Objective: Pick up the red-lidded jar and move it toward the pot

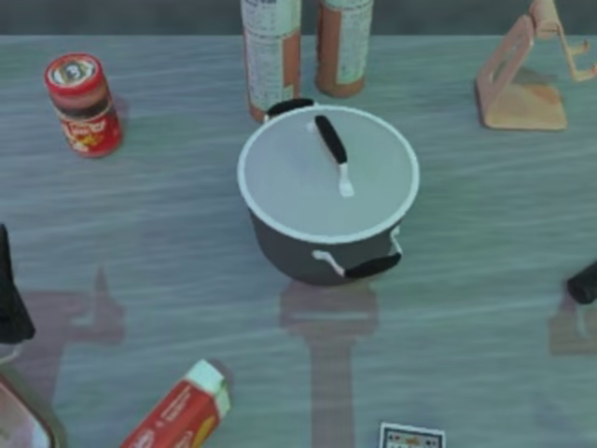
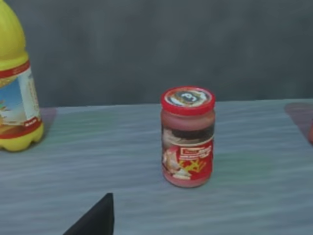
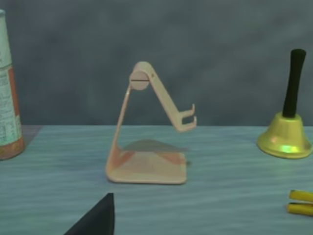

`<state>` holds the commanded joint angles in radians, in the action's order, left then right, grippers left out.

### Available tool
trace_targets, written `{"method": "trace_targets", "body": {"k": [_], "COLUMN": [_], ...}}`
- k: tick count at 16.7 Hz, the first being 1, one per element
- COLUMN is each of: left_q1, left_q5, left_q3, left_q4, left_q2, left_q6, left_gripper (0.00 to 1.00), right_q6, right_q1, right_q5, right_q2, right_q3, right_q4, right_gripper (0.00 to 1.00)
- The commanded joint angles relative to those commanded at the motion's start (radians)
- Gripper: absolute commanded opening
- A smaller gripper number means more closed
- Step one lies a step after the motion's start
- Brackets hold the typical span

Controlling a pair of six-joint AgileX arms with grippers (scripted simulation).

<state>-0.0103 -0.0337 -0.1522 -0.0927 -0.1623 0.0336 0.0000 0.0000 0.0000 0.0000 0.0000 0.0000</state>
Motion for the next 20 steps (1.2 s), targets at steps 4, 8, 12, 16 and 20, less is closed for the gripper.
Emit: {"method": "trace_targets", "body": {"k": [4, 8, 12, 16, 20], "left_q1": [-0.016, -0.031, -0.04, -0.041, -0.032], "left_q5": [-0.044, -0.089, -0.123, -0.137, -0.13], "left_q3": [-0.232, -0.525, -0.85, -1.195, -1.548], "left_q4": [-0.143, -0.331, -0.548, -0.763, -0.942], "left_q2": [-0.248, -0.57, -0.944, -1.341, -1.711], "left_q6": [0.041, 0.083, 0.122, 0.157, 0.191], "left_gripper": [1.0, 1.0, 1.0, 1.0, 1.0], "right_q6": [0.0, 0.0, 0.0, 0.0, 0.0], "right_q1": [0.0, 0.0, 0.0, 0.0, 0.0], "right_q5": [0.0, 0.0, 0.0, 0.0, 0.0], "right_q2": [0.0, 0.0, 0.0, 0.0, 0.0], "right_q3": [0.0, 0.0, 0.0, 0.0, 0.0], "right_q4": [0.0, 0.0, 0.0, 0.0, 0.0], "right_gripper": [1.0, 1.0, 1.0, 1.0, 1.0]}}
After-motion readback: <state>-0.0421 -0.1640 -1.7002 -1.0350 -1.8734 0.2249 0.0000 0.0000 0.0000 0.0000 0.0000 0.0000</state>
